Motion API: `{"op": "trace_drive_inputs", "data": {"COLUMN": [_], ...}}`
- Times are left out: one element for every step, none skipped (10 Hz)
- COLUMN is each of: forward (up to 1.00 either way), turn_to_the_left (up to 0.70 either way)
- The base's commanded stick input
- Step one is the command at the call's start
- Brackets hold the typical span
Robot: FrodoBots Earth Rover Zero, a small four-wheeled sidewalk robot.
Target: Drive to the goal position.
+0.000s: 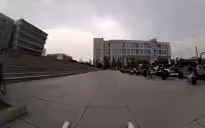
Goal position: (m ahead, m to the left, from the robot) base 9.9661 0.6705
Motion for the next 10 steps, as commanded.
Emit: {"op": "trace_drive_inputs", "data": {"forward": [0.60, 0.60, 0.60, 0.60, 0.60, 0.60, 0.60, 0.60, 0.60, 0.60], "turn_to_the_left": [0.08, 0.00, 0.00, 0.00, 0.00, 0.00, 0.00, 0.00, 0.07, 0.15]}}
